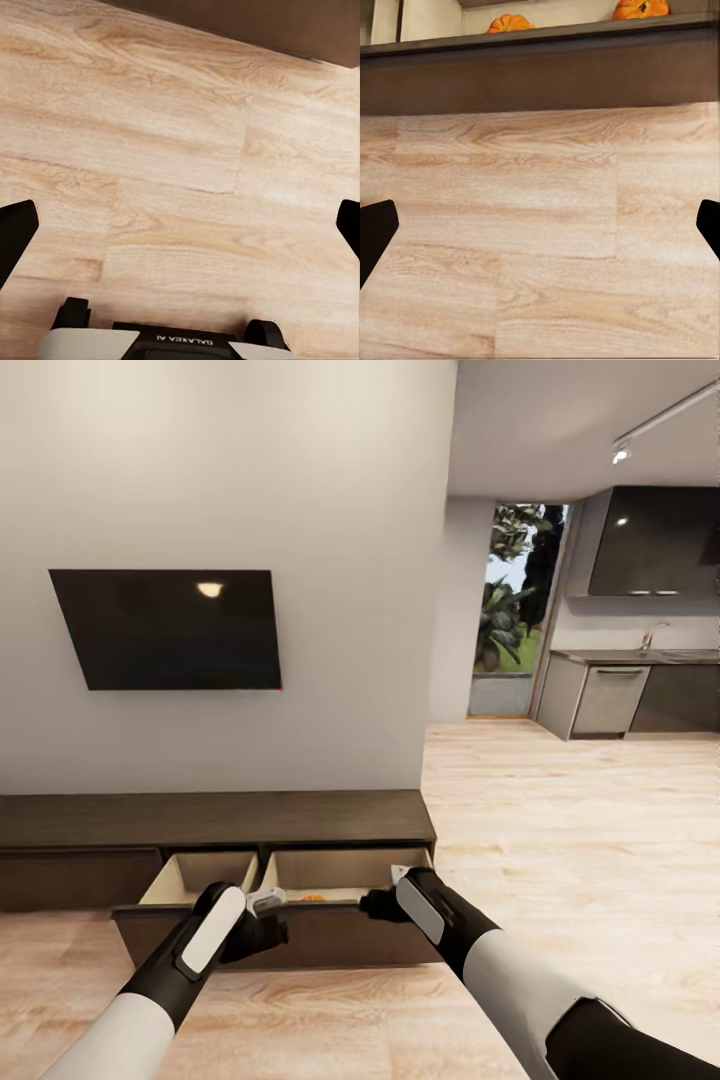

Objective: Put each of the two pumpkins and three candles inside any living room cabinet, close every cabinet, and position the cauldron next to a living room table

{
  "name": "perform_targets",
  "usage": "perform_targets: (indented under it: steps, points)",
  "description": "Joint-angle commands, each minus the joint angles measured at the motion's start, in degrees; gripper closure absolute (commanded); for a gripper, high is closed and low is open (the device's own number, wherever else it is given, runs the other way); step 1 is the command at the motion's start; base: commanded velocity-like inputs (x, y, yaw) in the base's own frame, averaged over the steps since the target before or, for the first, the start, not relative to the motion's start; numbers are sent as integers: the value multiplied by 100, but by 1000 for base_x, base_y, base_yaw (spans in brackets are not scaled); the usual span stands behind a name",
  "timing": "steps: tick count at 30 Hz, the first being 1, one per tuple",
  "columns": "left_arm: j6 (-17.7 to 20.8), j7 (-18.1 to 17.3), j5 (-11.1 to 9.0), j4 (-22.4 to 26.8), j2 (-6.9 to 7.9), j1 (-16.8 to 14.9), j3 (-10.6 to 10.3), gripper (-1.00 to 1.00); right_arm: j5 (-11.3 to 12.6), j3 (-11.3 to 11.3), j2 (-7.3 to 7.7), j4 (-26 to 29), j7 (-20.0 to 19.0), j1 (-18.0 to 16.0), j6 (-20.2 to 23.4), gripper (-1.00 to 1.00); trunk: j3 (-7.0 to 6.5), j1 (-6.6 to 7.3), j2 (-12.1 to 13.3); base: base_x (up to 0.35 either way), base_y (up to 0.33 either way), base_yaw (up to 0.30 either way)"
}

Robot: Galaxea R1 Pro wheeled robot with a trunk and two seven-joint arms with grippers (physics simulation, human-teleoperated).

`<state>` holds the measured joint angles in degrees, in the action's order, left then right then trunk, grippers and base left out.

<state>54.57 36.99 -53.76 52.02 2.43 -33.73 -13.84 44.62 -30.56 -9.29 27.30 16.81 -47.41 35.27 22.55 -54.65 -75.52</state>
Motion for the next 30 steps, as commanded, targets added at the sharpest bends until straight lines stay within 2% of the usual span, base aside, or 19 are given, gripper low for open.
perform_targets:
  steps: [1,3,5,8,9,14,18,19,23,25,28,30]
  points:
    - [-44,54,-62,8,11,-2,-26,-100,58,-36,4,9,55,-6,-23,-100,-12,26,37,-342,0,0]
    - [-139,49,-43,13,15,8,-36,-100,55,-58,4,11,53,-5,-100,-100,-47,70,117,-343,0,0]
    - [-237,39,67,28,14,28,-138,-100,55,-138,0,12,52,-2,-215,-100,-83,114,197,-344,0,0]
    - [-524,21,211,24,21,71,-377,-100,60,-274,8,-2,48,2,-469,-100,-137,180,317,-344,0,0]
    - [-868,8,258,8,26,108,-552,-100,74,-361,12,-37,17,5,-682,-100,-155,201,357,-337,0,0]
    - [-1343,-12,292,-150,36,162,-790,-100,53,-462,31,-55,-55,82,-903,-100,-245,311,558,-240,0,0]
    - [-1848,-15,318,-205,52,266,-909,-100,53,-486,32,-68,-75,176,-1423,-100,-317,399,718,-45,0,0]
    - [-2332,-17,327,-216,64,365,-1175,-100,11,-568,29,-76,-80,331,-1779,-100,-335,421,759,-4,0,0]
    - [-2866,-21,327,-375,116,408,-1570,-100,-31,-877,32,-84,-74,395,-2197,-100,-406,509,919,-3,0,0]
    - [-3411,-83,323,-575,158,430,-1829,-100,-34,-1119,32,-110,-75,473,-2728,-100,-424,531,959,0,0,0]
    - [-3985,-502,344,-821,198,531,-2147,-100,-45,-1444,31,-290,-70,655,-3332,-100,-424,531,959,0,0,0]
    - [-4233,-891,419,-949,307,594,-2324,-100,-38,-1586,28,-498,-66,701,-3681,-100,-424,531,959,0,0,0]
